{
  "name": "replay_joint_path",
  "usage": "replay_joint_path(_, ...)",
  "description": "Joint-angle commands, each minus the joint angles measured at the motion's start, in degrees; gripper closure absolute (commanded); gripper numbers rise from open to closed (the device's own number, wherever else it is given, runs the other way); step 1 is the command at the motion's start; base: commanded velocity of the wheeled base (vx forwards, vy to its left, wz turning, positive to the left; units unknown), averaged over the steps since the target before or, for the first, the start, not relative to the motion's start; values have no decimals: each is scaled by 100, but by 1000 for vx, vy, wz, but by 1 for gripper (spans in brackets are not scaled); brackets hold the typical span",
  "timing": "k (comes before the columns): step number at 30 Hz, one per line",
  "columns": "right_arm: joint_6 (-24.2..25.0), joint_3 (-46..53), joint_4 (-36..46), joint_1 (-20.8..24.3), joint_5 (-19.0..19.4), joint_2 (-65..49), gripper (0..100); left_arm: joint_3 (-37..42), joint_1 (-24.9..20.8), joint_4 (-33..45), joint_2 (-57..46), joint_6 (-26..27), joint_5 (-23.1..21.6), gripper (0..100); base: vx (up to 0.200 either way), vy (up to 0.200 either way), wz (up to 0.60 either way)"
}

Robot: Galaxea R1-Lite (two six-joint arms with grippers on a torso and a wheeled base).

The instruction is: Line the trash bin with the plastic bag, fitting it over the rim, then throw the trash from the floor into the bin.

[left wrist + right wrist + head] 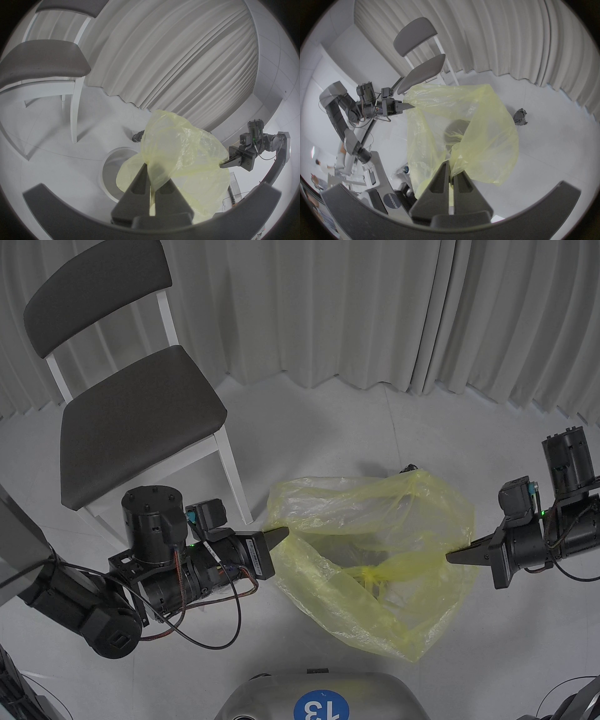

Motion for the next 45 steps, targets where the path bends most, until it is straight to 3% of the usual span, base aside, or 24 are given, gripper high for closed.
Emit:
replay_joint_path(1,-56,-60,-49,-112,124,418,100,-43,-13,0,266,7,1,100,0,0,0)
replay_joint_path(8,-83,-51,-303,-121,115,769,100,-131,13,-44,599,-19,1,100,0,0,0)
replay_joint_path(14,-74,-51,-585,-191,124,1042,100,-95,145,-1072,1320,-10,1,100,0,0,0)
replay_joint_path(25,-74,-25,-1147,-130,159,1675,100,-60,365,-1072,1382,-1,-254,100,0,0,0)
replay_joint_path(38,-83,19,-1112,-173,177,2097,100,-51,426,-387,1109,60,-412,100,0,0,0)
replay_joint_path(45,-162,248,-1077,-173,168,1991,100,-139,514,835,459,262,-675,100,0,0,0)
